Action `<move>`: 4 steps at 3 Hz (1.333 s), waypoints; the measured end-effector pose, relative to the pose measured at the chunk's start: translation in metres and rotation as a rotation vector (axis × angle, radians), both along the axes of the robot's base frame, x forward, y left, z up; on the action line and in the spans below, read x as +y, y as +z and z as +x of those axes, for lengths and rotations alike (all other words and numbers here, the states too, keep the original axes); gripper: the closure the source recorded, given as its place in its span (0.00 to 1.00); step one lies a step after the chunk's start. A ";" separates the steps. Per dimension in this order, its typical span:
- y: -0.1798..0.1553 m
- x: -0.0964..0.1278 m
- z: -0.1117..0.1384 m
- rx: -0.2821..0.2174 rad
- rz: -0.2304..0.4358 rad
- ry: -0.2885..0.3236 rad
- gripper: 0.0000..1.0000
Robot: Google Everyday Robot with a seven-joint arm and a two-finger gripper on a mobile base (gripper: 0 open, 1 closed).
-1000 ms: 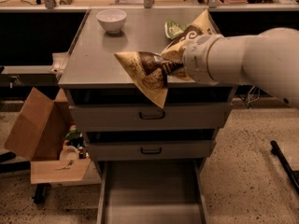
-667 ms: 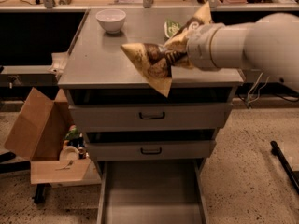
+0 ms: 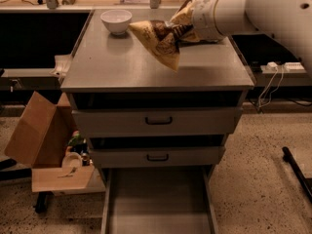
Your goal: Pick brown chip bag from bottom drawer and place on counter
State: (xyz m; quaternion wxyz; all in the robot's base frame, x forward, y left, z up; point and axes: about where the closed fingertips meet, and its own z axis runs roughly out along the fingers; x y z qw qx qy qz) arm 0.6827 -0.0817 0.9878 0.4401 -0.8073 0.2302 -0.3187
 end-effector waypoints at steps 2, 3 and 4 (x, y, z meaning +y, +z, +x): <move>-0.015 -0.010 0.046 0.049 -0.041 -0.024 1.00; -0.036 -0.025 0.063 0.101 -0.040 -0.064 1.00; -0.051 -0.039 0.075 0.136 -0.038 -0.105 1.00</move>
Offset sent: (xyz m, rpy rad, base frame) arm 0.0726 -0.0368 -0.0352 -0.0513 0.1159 -0.0845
